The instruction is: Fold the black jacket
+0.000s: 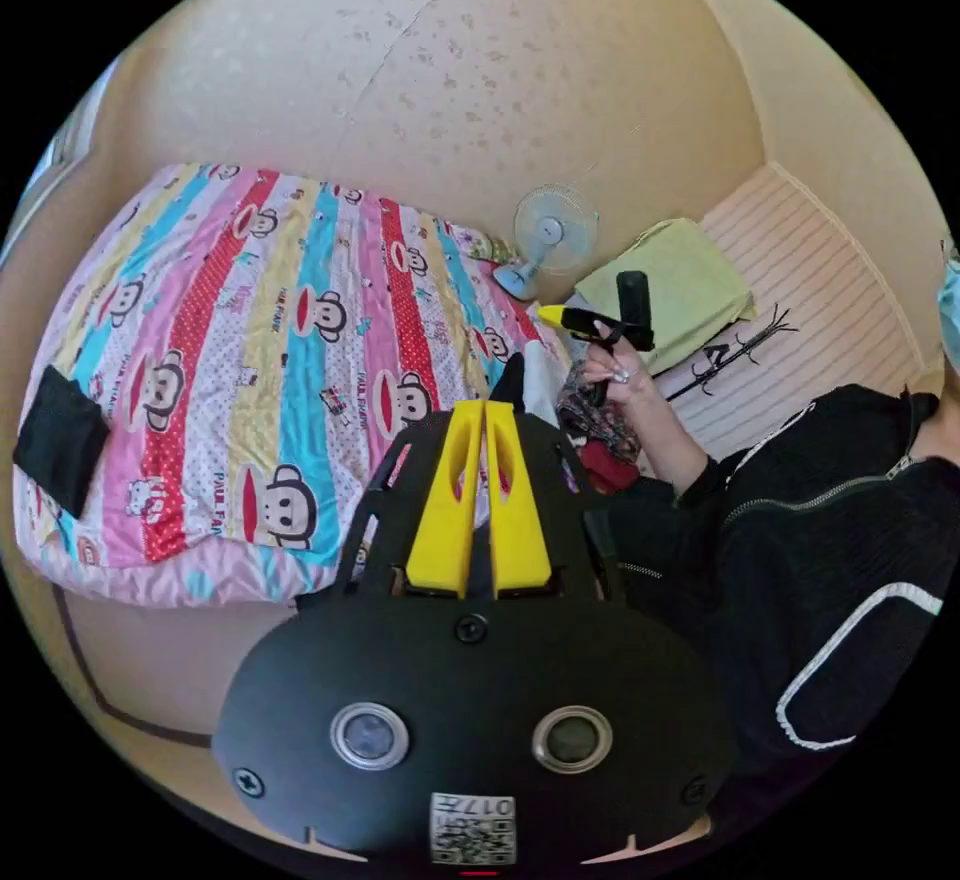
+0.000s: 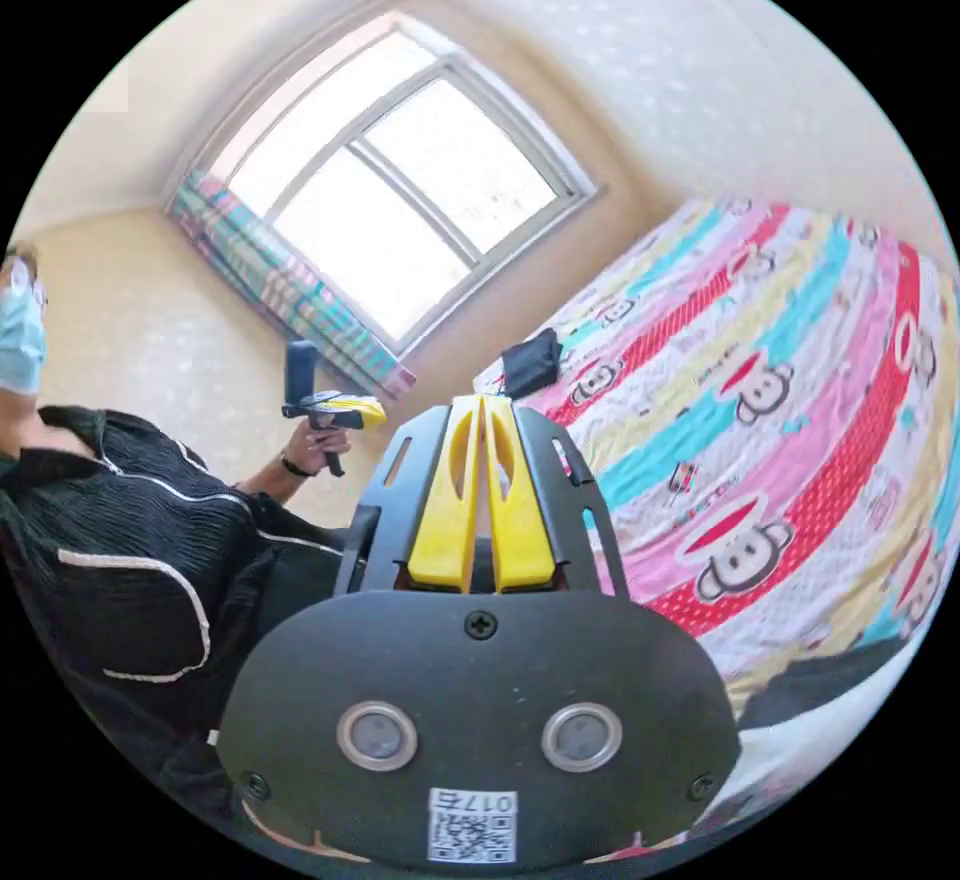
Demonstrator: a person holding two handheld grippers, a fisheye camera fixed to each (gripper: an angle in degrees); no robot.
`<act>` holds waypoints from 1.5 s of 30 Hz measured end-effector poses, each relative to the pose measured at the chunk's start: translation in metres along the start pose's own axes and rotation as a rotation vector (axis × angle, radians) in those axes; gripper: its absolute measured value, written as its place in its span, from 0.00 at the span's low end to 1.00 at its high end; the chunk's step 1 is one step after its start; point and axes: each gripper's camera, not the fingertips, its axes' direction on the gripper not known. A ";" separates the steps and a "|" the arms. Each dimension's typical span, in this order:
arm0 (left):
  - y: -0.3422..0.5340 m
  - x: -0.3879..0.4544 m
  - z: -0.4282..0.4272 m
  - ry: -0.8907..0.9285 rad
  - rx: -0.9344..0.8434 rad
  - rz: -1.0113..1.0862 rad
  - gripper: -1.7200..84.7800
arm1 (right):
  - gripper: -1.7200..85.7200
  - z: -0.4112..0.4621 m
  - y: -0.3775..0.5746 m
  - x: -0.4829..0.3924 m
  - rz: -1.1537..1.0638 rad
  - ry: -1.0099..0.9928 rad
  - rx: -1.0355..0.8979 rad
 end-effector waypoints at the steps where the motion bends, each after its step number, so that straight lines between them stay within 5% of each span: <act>1: 0.012 0.011 -0.029 -0.104 0.050 0.035 0.01 | 0.02 -0.002 -0.012 -0.016 -0.059 0.043 0.003; 4: 0.047 0.035 -0.095 -0.295 0.222 0.058 0.01 | 0.02 -0.008 -0.042 -0.094 -0.331 0.228 0.082; 8: 0.097 0.046 -0.161 -0.296 0.499 0.054 0.01 | 0.02 0.008 -0.022 -0.151 -0.661 0.196 0.237; 11: 0.134 0.034 -0.184 -0.432 0.565 -0.017 0.01 | 0.03 0.044 -0.010 -0.128 -0.449 0.144 0.207; 15: 0.170 -0.001 -0.188 -0.528 0.462 -0.086 0.01 | 0.03 0.073 0.001 -0.102 -0.207 -0.173 0.159; 19: 0.187 -0.043 -0.197 -0.639 0.403 -0.068 0.01 | 0.03 0.090 -0.012 -0.106 -0.142 -0.054 0.190; 26: 0.212 -0.202 -0.254 -0.342 0.662 -0.214 0.01 | 0.07 0.204 -0.138 -0.105 -0.156 -0.102 0.166; 31: 0.194 -0.334 -0.251 -0.398 0.494 -0.303 0.02 | 0.16 0.326 -0.224 -0.116 -0.214 0.086 0.266; 41: 0.146 -0.607 -0.102 -0.316 0.324 -0.285 0.17 | 0.17 0.646 -0.316 0.015 0.026 0.017 -0.244; 45: 0.110 -0.698 -0.008 -0.351 0.092 -0.241 0.18 | 0.13 0.739 -0.318 0.059 0.043 0.123 -0.489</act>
